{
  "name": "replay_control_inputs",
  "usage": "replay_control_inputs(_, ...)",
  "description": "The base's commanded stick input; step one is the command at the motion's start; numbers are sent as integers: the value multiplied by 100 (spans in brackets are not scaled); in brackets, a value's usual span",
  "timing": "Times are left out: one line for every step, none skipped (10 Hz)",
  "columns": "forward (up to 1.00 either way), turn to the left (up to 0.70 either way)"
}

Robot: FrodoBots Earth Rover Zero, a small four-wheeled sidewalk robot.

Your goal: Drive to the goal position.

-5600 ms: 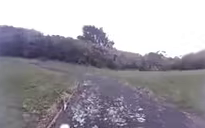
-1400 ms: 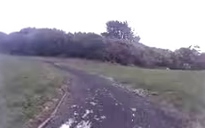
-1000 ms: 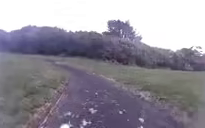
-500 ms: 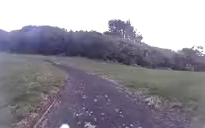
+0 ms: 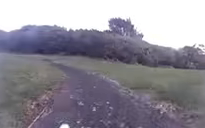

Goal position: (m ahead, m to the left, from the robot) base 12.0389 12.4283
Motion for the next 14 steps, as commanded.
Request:
replay_control_inputs(70, 0)
replay_control_inputs(70, 0)
replay_control_inputs(70, 0)
replay_control_inputs(70, 0)
replay_control_inputs(70, 0)
replay_control_inputs(70, 0)
replay_control_inputs(70, 0)
replay_control_inputs(70, 0)
replay_control_inputs(70, 35)
replay_control_inputs(70, 35)
replay_control_inputs(70, 35)
replay_control_inputs(70, 35)
replay_control_inputs(70, 35)
replay_control_inputs(70, 35)
